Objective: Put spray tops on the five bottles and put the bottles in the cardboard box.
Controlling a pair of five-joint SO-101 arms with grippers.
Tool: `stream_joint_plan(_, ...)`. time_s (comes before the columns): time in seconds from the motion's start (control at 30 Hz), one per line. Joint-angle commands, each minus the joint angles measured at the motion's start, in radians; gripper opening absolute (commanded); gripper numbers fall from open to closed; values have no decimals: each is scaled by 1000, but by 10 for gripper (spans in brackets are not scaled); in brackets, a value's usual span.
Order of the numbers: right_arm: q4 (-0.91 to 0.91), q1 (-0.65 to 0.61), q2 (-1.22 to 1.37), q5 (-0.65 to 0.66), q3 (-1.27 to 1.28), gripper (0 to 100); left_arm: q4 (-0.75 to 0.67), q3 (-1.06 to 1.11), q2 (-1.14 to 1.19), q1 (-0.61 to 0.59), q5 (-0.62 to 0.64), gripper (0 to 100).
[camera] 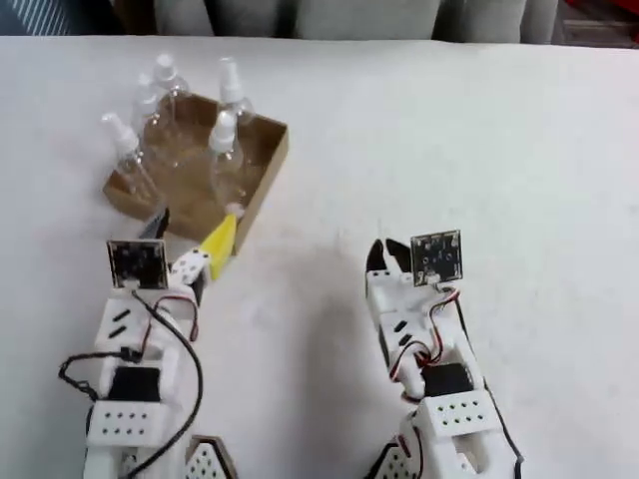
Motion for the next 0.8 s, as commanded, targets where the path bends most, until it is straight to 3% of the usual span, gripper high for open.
stream_joint_plan(0.0, 2, 8, -1, -6, 8, 19, 292, -5, -236, -16, 14, 317)
stream_joint_plan(0.17, 31, 2, -8, -8, 8, 19, 589, -18, -440, -16, 12, 317)
stream_joint_plan(0.4, 85, -13, -12, -8, 8, 19, 694, -12, -412, -15, 11, 317)
stream_joint_plan(0.6, 254, -93, -12, -2, 8, 19, 810, -12, -412, -12, 5, 317)
stream_joint_plan(0.77, 341, -127, -13, -3, 8, 20, 918, -12, -410, -10, -110, 316)
